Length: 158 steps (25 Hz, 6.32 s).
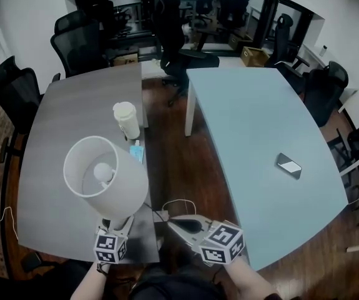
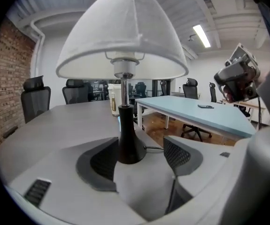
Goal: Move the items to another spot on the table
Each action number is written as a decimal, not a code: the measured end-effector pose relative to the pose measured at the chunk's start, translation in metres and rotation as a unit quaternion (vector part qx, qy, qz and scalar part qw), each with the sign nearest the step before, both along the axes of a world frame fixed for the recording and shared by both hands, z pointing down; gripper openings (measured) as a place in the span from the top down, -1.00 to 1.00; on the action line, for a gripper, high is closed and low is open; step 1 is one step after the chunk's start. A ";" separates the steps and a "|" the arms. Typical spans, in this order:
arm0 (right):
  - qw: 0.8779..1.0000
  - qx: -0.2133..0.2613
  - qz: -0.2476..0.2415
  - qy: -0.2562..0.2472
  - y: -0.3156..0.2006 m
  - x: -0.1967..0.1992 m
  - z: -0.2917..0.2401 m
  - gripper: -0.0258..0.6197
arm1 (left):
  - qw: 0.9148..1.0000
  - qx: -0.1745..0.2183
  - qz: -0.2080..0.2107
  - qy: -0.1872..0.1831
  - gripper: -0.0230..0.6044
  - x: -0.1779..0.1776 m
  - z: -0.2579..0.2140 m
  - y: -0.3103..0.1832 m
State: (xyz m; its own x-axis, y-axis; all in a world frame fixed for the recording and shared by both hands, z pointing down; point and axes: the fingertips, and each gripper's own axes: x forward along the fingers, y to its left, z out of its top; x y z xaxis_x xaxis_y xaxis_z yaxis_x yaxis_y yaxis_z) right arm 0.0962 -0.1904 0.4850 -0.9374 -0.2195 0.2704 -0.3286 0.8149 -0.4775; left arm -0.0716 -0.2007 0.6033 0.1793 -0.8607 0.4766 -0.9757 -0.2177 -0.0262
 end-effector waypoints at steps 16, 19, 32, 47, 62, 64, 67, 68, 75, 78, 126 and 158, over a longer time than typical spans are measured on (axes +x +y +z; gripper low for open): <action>0.995 -0.006 -0.097 -0.025 0.032 -0.037 -0.018 0.89 | 0.985 -0.080 -0.072 0.134 0.89 0.013 -0.020 0.029; 0.994 -0.016 -0.108 -0.019 0.033 -0.044 -0.014 0.89 | 0.984 -0.075 -0.083 0.138 0.89 0.013 -0.029 0.026; 0.989 -0.052 -0.137 -0.020 0.041 -0.039 -0.005 0.89 | 0.981 -0.022 -0.099 0.164 0.89 0.033 -0.066 0.024; 0.980 -0.127 -0.147 -0.047 0.039 -0.007 0.014 0.89 | 0.995 -0.013 -0.064 0.081 0.89 0.066 -0.088 0.035; 0.976 -0.123 -0.172 -0.047 0.049 -0.016 0.020 0.89 | 0.985 -0.014 -0.137 0.105 0.89 0.039 -0.081 0.084; 0.974 -0.128 -0.180 -0.052 0.055 -0.021 0.019 0.89 | 0.986 -0.012 -0.138 0.090 0.89 0.033 -0.084 0.089; 0.971 -0.134 -0.189 -0.063 0.068 -0.037 0.014 0.89 | 0.985 0.003 -0.148 0.087 0.89 0.016 -0.098 0.099; 0.970 -0.135 -0.192 -0.065 0.073 -0.044 0.012 0.89 | 0.984 0.010 -0.153 0.091 0.89 0.009 -0.103 0.103; 0.967 -0.125 -0.212 -0.064 0.115 -0.096 0.000 0.89 | 0.976 0.036 -0.181 0.119 0.89 -0.033 -0.116 0.144; 0.965 -0.112 -0.231 -0.061 0.132 -0.115 -0.010 0.89 | 0.975 0.053 -0.185 0.107 0.89 -0.048 -0.128 0.164; 0.957 0.053 -0.243 -0.149 0.267 -0.181 -0.135 0.89 | 0.955 0.159 -0.149 0.202 0.89 -0.064 -0.202 0.283; 0.947 0.042 -0.227 -0.225 0.196 -0.009 -0.157 0.89 | 0.971 0.170 -0.146 0.084 0.89 0.092 -0.248 0.234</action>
State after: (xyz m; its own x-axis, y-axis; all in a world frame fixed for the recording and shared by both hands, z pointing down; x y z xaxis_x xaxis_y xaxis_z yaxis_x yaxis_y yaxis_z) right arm 0.0874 0.0052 0.3284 -0.9564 0.2302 -0.1796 0.2856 0.8651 -0.4123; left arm 0.0201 0.0331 0.3553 -0.0460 -0.9890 0.1404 -0.9911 0.0628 0.1175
